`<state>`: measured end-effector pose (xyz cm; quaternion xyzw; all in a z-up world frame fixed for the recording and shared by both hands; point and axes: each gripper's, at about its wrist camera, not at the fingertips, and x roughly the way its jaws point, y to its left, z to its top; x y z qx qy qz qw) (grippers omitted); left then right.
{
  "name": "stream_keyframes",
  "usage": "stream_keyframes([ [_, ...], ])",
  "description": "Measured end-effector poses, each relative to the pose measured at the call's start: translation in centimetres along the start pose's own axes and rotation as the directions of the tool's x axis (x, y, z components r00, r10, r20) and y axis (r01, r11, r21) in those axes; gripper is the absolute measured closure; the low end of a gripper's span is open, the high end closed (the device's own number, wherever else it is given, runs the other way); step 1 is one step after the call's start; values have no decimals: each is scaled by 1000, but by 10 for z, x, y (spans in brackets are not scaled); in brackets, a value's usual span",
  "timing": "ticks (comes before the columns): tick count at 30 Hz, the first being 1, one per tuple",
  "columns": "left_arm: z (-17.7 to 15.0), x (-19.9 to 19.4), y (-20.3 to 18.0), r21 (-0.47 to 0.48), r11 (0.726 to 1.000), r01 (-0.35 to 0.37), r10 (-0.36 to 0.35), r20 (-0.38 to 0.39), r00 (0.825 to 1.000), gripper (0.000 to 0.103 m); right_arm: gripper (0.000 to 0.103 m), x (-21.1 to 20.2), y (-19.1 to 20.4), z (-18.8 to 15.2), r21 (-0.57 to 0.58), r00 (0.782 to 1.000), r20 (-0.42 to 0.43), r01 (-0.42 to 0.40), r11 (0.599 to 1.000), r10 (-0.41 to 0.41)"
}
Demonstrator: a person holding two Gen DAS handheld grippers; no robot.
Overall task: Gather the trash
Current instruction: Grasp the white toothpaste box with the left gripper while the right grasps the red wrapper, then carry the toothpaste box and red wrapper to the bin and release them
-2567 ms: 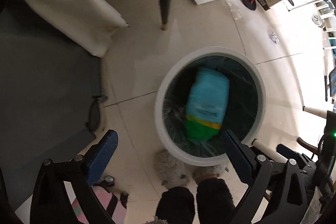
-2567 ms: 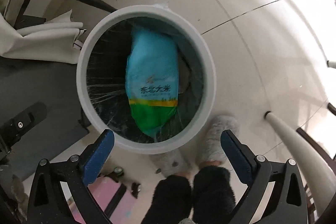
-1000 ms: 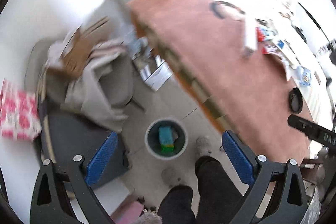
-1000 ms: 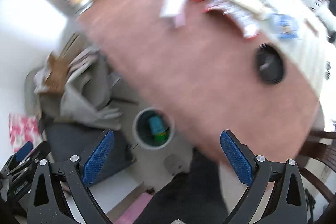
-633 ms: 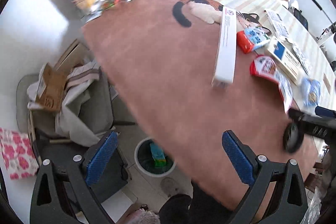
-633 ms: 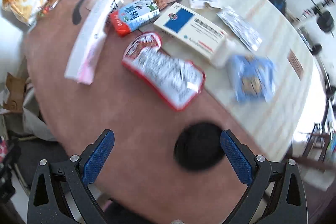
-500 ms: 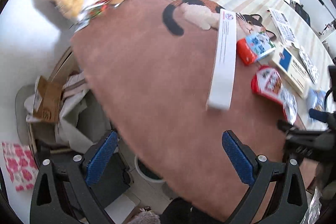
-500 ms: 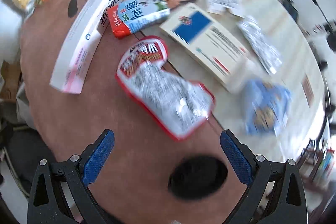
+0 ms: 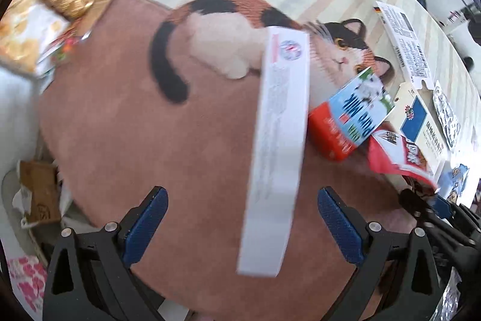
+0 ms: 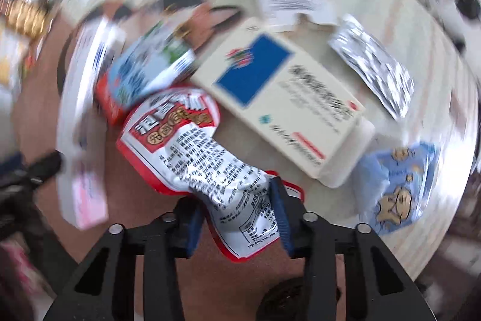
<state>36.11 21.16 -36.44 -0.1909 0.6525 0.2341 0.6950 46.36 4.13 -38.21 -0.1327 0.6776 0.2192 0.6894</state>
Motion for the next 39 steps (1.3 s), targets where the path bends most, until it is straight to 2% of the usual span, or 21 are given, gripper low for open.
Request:
stream_keyframes([
  [3,14,11,-9,23,999,27,-27,-11,1000,3,70,-5,-20,12,84,999,-6,-44,996,44],
  [7,29,24,-13,31,999,44,-43,-22,999,57,78,-4,-28,21,104,999,-15,-45,994,47],
  [9,32,27,-13,31,997,73,-72,-25,997,71,79,-1,-28,21,110,998,-25,-50,993,53],
  [15,25,17,-5,38,997,71,-71,7,997,72,83,5,-11,3,114,997,-19,-69,991,72],
  [20,5,-4,5,21,998,61,-62,48,997,72,86,-10,-4,-7,96,996,0,-89,991,89],
  [30,-50,-56,32,-14,998,63,-61,141,988,72,86,-57,6,-36,59,989,67,-134,989,130],
  [34,-71,-79,51,-38,997,68,-60,192,980,72,86,-83,22,-58,21,982,102,-165,986,162],
  [39,-113,-106,83,-85,993,81,-58,246,968,72,86,-109,52,-96,-34,970,137,-196,980,199],
])
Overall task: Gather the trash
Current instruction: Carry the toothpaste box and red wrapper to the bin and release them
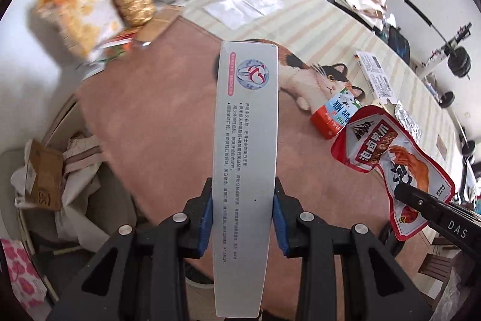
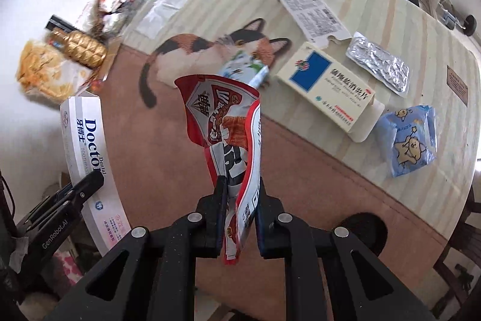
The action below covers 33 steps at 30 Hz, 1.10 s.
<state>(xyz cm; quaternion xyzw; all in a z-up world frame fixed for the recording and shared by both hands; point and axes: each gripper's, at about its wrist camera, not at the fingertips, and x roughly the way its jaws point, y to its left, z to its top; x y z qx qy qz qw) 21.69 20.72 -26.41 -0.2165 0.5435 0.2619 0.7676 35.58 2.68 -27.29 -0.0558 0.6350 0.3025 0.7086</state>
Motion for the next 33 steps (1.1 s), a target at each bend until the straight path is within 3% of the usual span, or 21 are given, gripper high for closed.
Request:
stream_keyframes([
  [9,-108,-48,91,-155,988,0,5,30,1000,72,86,-7,80,-111,-128,999,-22,-41,991,39],
  [16,-208,-28,163,-294,956,2,-23,-69,997,72,86,48,123,-221,-199,987,-159,-67,978,35],
  [20,-260,23,198,-392,919,29,-100,-163,982,72,86,100,140,-274,-247,967,-256,-62,967,-3],
  [24,-301,95,221,-465,884,55,-186,-240,953,72,86,164,145,-318,-305,945,-319,-31,952,-72],
  [28,-337,186,232,-520,852,64,-261,-316,912,72,86,251,127,-346,-332,921,-358,25,943,-150],
  [33,-372,303,241,-575,813,92,-368,-385,846,71,86,363,90,-360,-319,889,-405,79,944,-211],
])
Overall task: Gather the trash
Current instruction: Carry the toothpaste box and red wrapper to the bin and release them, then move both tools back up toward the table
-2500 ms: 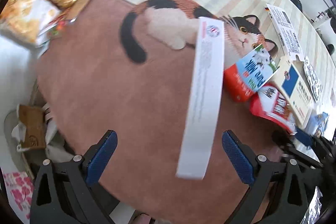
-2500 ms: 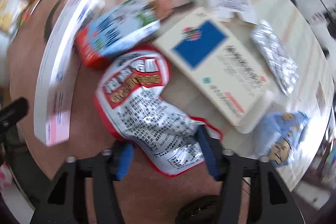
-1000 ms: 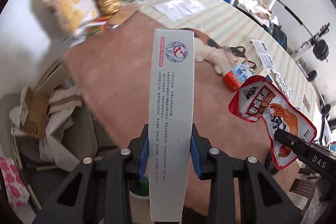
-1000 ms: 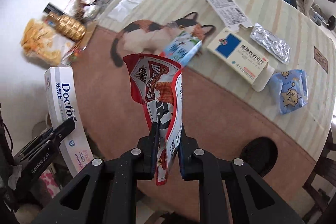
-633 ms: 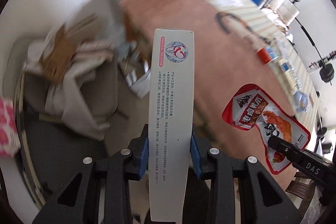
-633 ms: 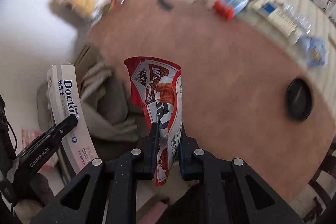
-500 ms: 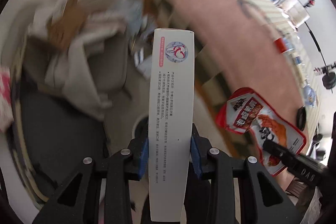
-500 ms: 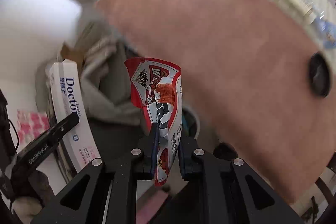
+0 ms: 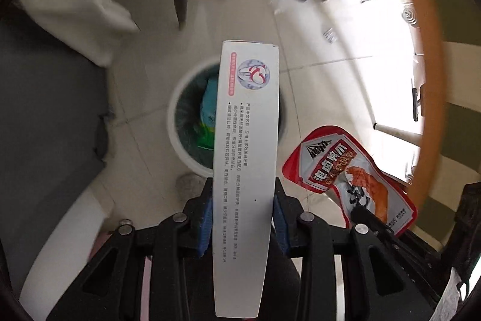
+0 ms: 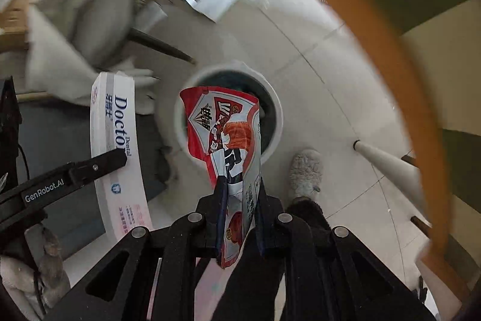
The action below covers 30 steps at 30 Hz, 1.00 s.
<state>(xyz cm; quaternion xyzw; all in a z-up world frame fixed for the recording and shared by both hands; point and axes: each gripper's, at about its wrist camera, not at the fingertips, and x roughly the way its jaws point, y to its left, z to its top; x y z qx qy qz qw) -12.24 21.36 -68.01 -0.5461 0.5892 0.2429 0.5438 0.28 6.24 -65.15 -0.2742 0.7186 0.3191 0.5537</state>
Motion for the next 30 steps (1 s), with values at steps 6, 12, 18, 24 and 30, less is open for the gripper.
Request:
stream_keyframes([
  [6,42,104,30,-45,998,34,-39,-115,993,43,86,101,-9,32,-32,998,-65,24,999,-26],
  [12,42,113,47,-58,998,-8,5,-52,999,3,66,151,-4,57,-54,995,-100,-29,998,23],
  [18,15,77,53,-44,979,-199,203,104,974,3,7,136,6,44,-141,997,-32,70,988,-75],
  [24,-10,53,55,-26,958,-284,285,153,946,3,7,113,16,36,-198,984,30,180,964,-177],
  [30,-31,19,43,-22,950,-312,311,180,933,3,7,74,22,25,-179,980,64,197,964,-188],
])
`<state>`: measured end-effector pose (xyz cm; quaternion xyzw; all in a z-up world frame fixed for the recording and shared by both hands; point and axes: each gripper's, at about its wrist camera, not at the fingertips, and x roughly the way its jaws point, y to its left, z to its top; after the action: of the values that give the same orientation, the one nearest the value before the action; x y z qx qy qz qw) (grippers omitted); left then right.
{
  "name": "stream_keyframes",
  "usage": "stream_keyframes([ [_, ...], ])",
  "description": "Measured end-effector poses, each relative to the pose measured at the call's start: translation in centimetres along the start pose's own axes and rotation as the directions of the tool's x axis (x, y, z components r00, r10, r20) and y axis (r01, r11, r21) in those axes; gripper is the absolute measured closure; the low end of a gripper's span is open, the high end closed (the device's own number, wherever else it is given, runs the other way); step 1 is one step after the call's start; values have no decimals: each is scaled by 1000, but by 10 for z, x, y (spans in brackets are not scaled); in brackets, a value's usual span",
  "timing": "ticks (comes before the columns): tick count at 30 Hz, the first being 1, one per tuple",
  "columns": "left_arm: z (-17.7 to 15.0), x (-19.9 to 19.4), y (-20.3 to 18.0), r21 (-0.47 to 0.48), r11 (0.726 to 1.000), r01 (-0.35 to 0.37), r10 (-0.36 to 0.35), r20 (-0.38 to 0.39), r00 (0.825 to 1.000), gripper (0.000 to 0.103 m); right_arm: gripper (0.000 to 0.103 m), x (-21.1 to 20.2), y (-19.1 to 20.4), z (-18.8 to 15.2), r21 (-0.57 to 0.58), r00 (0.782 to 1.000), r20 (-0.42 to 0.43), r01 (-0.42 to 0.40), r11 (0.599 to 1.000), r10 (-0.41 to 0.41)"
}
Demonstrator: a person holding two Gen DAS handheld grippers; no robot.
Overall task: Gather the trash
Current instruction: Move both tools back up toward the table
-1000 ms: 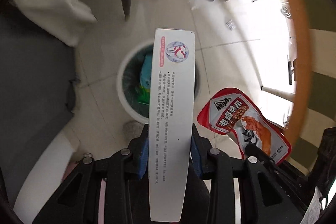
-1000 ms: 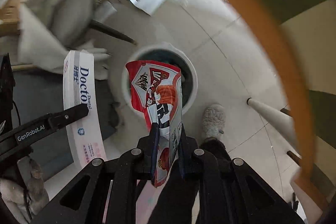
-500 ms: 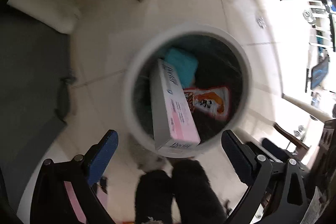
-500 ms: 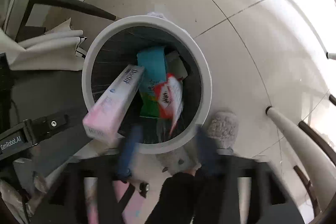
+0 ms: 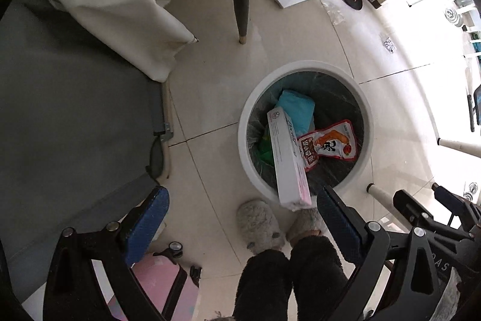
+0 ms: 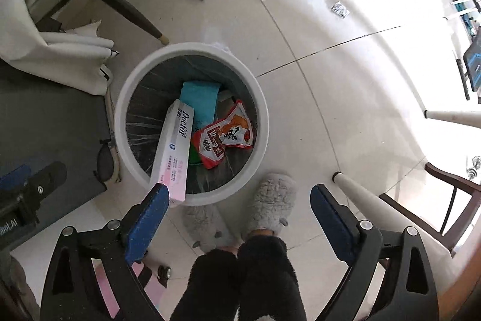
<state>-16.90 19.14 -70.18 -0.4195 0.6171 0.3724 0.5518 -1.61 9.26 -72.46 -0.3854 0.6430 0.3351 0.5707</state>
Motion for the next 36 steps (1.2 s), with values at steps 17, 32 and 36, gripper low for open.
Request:
stream_keyframes([
  [17,-60,-184,2,-19,1000,22,-20,110,994,3,7,-202,-3,-51,-19,993,115,-30,999,32],
  [32,-99,-356,-21,16,1000,-8,3,280,960,3,7,-384,-45,-92,84,949,246,-225,971,198],
  [36,-81,-392,-70,91,996,-26,-6,338,941,2,7,-419,-117,-93,214,932,305,-269,939,197],
])
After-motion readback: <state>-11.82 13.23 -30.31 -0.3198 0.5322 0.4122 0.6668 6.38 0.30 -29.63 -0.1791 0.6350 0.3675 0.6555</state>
